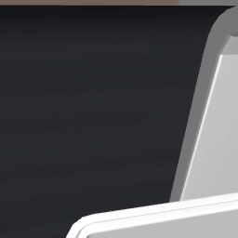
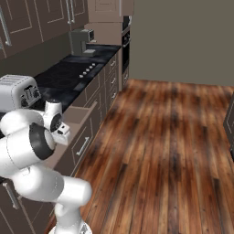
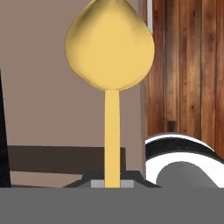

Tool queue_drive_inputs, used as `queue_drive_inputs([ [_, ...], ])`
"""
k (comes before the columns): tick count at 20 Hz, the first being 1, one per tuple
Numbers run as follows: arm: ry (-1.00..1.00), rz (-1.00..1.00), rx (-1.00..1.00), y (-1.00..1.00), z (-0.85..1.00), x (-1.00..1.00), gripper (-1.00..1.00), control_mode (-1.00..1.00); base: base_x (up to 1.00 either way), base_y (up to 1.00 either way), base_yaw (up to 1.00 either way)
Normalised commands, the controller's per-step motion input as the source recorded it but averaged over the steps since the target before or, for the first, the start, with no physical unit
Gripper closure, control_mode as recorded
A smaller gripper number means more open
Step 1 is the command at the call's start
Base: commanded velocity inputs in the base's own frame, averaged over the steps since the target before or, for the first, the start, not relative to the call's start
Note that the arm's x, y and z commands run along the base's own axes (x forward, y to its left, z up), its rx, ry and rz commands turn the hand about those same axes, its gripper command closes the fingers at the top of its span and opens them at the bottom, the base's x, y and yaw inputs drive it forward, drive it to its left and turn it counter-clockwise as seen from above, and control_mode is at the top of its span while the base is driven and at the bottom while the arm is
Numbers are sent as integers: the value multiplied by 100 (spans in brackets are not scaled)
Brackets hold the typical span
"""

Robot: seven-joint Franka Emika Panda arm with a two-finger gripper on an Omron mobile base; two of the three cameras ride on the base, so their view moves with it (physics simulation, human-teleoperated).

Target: Organize the utensils by type. Pick up the wooden spoons from the counter and place them in the open cabinet. Then pick up the metallic utensils from the counter and place them in the open drawer.

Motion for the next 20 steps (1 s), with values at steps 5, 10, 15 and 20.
queue_drive_inputs([
  [5,5,0,0,15,-35,27,100,-100,0,0,0],
  [10,-2,0,-1,4,-48,20,100,-100,0,0,0],
  [15,-18,0,-4,0,-36,2,100,-100,0,0,0],
  [20,-15,0,-3,0,-33,0,100,-100,0,0,0],
])
